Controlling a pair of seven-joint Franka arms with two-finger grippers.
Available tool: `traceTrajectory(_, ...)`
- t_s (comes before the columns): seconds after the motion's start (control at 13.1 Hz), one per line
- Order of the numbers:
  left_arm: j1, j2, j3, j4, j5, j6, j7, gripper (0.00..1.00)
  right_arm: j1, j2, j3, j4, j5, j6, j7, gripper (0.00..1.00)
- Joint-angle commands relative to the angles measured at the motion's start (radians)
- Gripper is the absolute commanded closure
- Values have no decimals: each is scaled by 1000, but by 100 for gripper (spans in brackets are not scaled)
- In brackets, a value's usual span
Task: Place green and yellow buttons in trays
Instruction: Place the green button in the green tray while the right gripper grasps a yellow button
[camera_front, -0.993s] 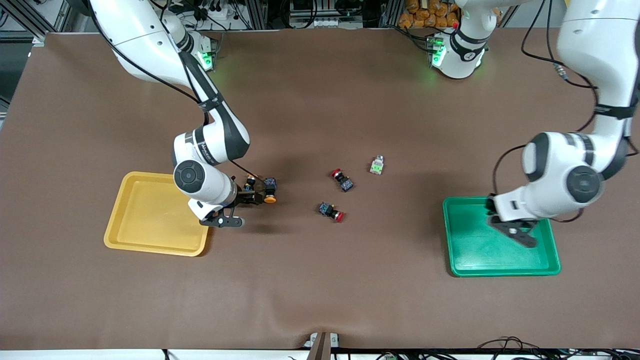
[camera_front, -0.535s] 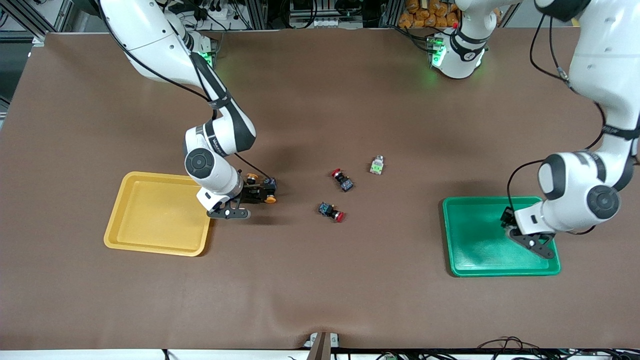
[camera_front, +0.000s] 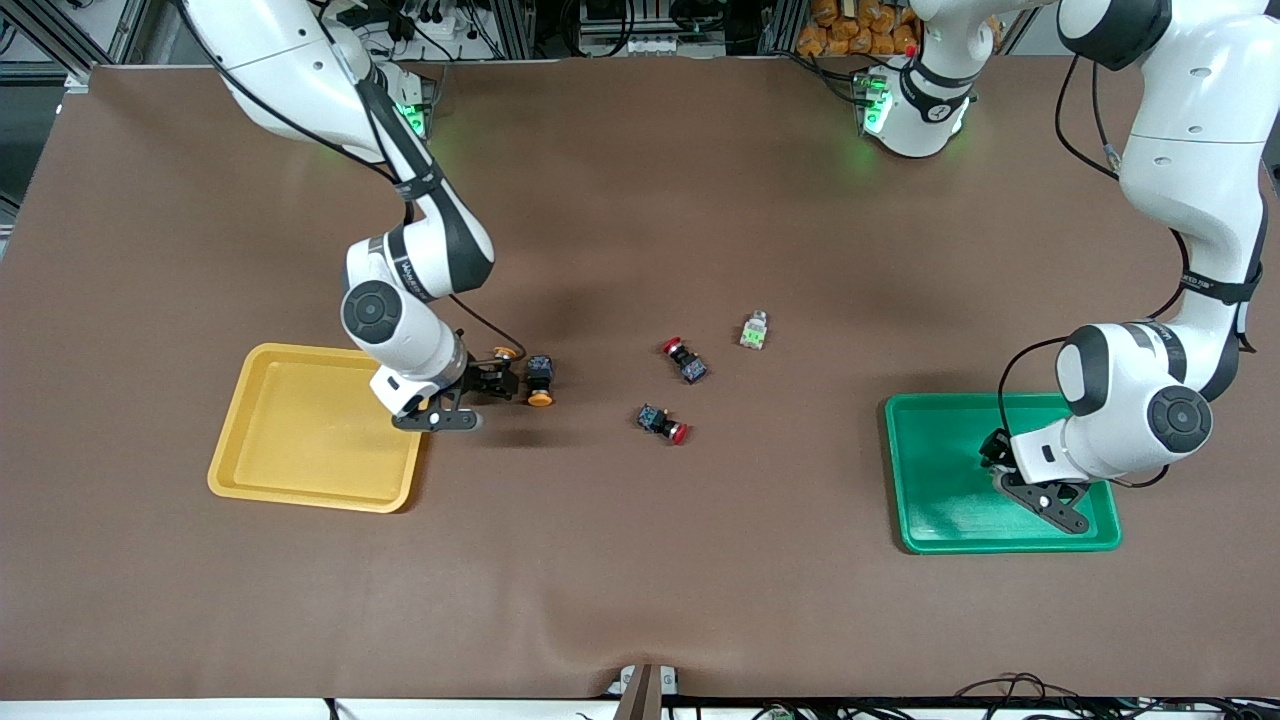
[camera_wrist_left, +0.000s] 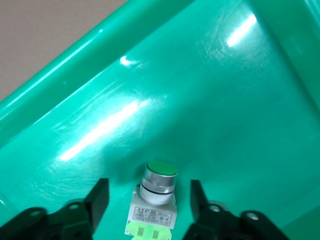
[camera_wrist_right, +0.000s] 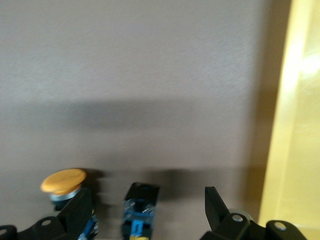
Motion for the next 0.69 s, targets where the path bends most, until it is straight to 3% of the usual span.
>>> traceTrajectory(0.0, -16, -51, -12, -5, -18, -75, -34, 0, -8, -23, 8, -87, 8, 95, -25, 0)
traceTrajectory(0.31, -20, -116, -123, -38, -16, -247, -233, 0, 1, -9, 10, -93, 8, 112, -17, 0)
traceTrajectory(0.61, -20, -171, -251, -156, -16, -250, -532, 0, 20, 0, 10, -95, 10, 126, -6, 0)
